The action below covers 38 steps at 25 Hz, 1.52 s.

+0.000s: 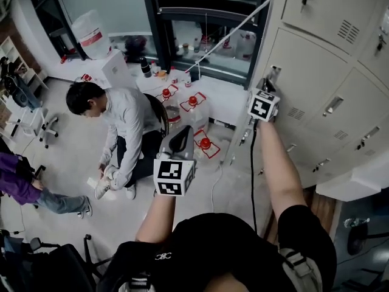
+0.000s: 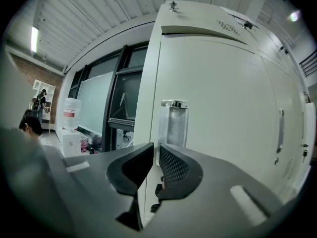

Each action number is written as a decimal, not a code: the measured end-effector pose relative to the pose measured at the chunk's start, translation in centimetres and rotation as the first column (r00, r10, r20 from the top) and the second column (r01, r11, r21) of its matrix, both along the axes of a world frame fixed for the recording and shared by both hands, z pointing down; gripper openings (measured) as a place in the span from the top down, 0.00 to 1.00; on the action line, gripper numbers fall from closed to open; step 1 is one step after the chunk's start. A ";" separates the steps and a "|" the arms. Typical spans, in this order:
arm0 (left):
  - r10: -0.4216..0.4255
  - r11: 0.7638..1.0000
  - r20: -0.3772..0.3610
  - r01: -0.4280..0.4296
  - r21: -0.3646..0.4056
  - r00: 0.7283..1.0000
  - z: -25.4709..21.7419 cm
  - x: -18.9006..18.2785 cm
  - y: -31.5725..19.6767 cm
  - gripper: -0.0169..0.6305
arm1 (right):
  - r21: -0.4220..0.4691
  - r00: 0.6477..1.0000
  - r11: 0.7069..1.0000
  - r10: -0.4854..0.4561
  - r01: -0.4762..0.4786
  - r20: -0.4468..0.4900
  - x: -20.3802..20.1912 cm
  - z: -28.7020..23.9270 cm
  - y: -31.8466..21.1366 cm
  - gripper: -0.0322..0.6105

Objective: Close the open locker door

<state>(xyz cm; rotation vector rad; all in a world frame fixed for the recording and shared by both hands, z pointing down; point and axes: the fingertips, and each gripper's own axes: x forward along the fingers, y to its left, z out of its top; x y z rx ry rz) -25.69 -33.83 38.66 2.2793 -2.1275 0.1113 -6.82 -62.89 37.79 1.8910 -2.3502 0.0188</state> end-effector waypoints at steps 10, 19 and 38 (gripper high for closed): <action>-0.008 1.000 -0.019 0.008 -0.001 1.000 0.1 1.4 0.8 0.97 | 0.119 0.996 0.989 -0.089 0.085 0.029 0.7 -2.9 3.9 0.93; 0.037 0.999 -0.024 -0.037 0.014 0.999 0.1 5.3 1.1 0.97 | 0.199 0.983 0.968 -0.170 0.153 0.073 4.6 -3.1 15.0 0.93; 0.084 0.996 -0.020 -0.083 0.036 0.996 0.1 11.1 4.1 0.97 | 0.182 0.953 0.942 -0.296 0.281 0.062 6.9 -0.8 25.8 0.94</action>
